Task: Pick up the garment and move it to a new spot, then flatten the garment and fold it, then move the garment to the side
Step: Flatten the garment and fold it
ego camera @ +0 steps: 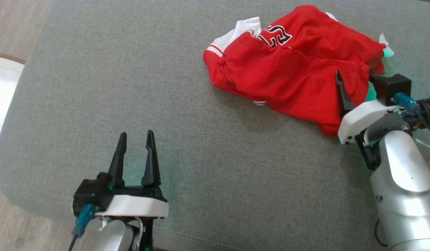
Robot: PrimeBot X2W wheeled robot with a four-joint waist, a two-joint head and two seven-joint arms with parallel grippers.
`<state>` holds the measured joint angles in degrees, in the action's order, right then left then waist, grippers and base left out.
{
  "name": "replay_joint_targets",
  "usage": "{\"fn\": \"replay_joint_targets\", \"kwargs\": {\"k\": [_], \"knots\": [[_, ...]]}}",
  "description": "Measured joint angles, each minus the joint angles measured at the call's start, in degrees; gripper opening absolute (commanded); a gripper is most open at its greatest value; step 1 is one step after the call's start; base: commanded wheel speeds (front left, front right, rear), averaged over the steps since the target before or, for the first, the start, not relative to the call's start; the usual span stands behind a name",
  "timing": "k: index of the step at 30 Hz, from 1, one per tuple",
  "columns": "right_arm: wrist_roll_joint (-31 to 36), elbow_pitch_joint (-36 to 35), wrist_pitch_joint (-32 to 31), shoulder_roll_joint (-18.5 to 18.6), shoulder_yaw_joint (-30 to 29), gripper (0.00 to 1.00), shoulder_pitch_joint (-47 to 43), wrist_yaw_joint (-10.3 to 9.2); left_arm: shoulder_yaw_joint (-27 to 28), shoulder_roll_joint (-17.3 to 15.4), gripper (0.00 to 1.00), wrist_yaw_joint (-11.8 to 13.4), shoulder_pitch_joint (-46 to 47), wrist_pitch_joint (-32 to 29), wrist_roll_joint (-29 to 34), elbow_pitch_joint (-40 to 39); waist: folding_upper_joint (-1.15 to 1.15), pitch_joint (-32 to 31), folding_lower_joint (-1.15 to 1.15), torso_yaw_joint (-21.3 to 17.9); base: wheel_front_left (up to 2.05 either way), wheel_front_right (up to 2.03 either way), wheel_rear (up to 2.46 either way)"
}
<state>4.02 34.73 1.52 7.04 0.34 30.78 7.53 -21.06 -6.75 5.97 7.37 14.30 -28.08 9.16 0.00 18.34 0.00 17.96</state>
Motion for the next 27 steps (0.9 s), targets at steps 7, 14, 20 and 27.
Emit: {"fn": "replay_joint_targets", "kwargs": {"k": [7, 14, 20, 27], "knots": [[0.37, -2.04, -0.01, -0.32, 1.02, 1.0, -0.03, 0.0, 0.45, 0.27, 1.0, -0.49, 0.68, 0.11, 0.44, 0.01, 0.0, 0.44, 0.0, -0.41, 0.0, 0.0, 0.0], [1.11, -4.14, -1.24, -1.47, 0.2, 1.0, -1.55, 0.0, 0.71, 0.62, 1.0, -0.88, 0.67, 0.16, 0.94, 0.04, 0.0, 0.73, 0.0, -0.58, 0.0, 0.0, 0.0], [1.56, -3.75, -1.6, -1.47, -0.34, 0.29, -1.79, 0.0, 0.92, 0.87, 1.0, -1.19, 0.96, 0.15, 1.2, 0.24, 0.0, 1.07, 0.0, -0.62, 0.0, 0.0, 0.0], [1.62, -2.85, -0.57, -1.47, -0.79, 0.0, -1.48, 0.0, 1.79, 1.19, 1.0, -1.44, 1.08, 0.16, 1.54, 1.01, 0.0, 0.39, 0.0, -1.22, 0.0, 0.0, 0.0]]}}
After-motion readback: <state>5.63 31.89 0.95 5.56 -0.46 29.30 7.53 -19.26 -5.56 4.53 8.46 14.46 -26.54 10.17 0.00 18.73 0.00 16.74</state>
